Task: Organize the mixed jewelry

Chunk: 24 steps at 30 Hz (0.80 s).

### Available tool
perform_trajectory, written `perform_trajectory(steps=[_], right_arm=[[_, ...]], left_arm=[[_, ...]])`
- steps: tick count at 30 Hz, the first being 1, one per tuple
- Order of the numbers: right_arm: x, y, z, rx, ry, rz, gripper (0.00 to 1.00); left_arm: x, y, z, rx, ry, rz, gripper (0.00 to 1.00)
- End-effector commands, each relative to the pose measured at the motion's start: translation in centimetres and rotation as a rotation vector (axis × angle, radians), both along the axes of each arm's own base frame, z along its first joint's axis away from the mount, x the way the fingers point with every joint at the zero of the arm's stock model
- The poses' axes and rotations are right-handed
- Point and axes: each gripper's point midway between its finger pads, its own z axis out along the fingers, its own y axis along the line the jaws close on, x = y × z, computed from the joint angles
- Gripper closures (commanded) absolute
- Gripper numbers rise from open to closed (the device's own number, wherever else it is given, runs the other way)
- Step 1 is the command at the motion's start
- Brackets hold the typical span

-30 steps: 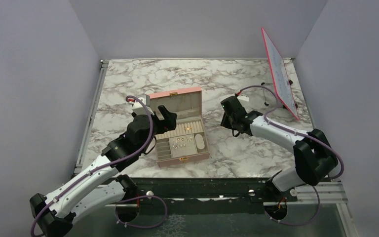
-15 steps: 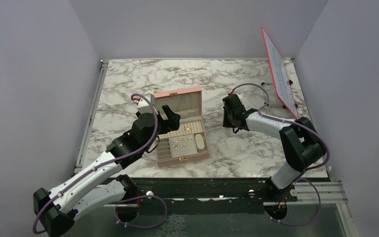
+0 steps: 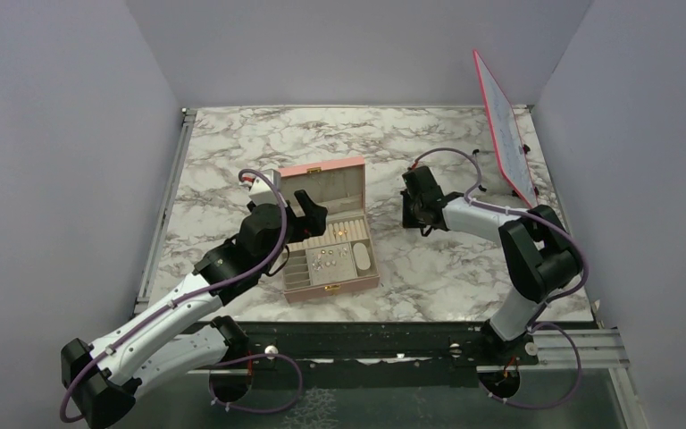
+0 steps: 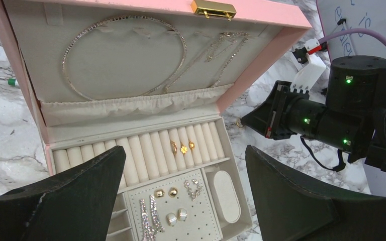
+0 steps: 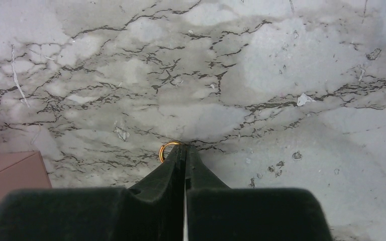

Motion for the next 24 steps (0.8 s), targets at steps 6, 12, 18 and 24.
perform_trajectory(steps=[6,12,18,24], right_arm=[[0.1,-0.6,0.8,-0.004,-0.004,-0.030,0.99],[-0.1,-0.6,4.3,0.079,-0.112,-0.060,0.99],[-1.4,-0.7,8.1,0.189,-0.213,-0.082,0.99],[-3.3,-0.4,11.1,0.307,-0.269,-0.072,0.99]], left_arm=[[0.1,-1.5,2.4,-0.060,-0.026,-0.056,0.05],[0.3,-4.3,1.6,-0.022,0.041,-0.160,0.01],[-0.2,-7.2,1.5,-0.103,0.056,-0.277,0.03],[-0.5,-10.1,1.5,-0.195,0.083,-0.363,0.08]])
